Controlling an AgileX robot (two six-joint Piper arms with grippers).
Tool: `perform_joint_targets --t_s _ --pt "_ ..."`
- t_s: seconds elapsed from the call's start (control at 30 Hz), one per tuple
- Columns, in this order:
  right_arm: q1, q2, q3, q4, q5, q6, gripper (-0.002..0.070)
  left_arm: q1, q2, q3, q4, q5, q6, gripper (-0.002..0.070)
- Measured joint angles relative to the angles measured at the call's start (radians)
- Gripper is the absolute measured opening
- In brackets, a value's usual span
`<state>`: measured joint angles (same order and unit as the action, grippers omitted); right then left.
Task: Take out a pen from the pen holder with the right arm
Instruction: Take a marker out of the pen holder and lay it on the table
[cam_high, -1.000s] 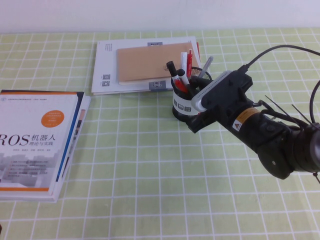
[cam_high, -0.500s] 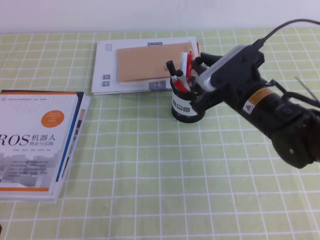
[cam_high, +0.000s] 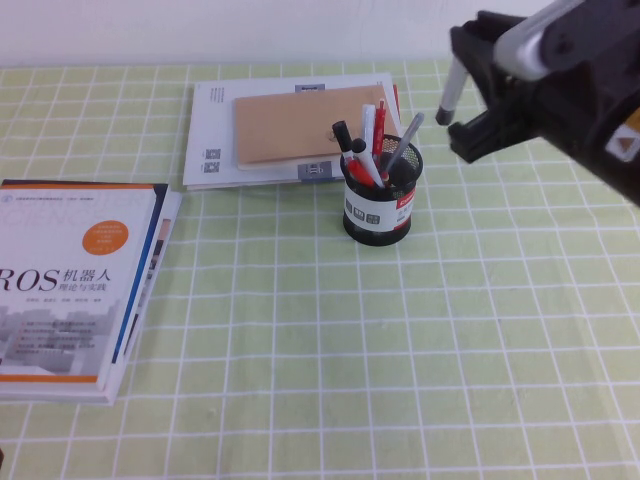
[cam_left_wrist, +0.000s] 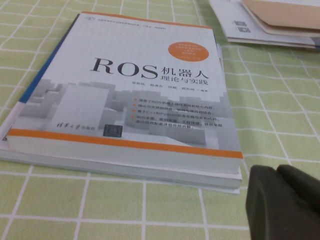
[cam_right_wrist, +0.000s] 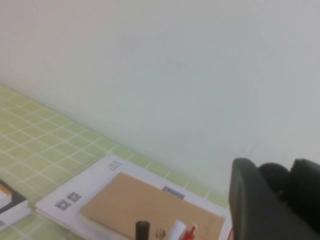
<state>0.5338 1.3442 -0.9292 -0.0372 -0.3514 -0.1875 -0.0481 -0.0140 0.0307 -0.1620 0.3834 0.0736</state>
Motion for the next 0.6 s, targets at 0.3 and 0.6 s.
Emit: perform_joint_targets --t_s 0.3,0.6 --pt "0.0 -0.138 -0.045 0.15 0.428 0.066 0.0106 0.0 0.0 0.0 0.0 0.0 0.0 -0.0008" --pt "0.0 -0.022 -0.165 0.222 0.892 0.286 0.0106 0.0 0.0 0.0 0.0 0.0 0.0 -0.0008"
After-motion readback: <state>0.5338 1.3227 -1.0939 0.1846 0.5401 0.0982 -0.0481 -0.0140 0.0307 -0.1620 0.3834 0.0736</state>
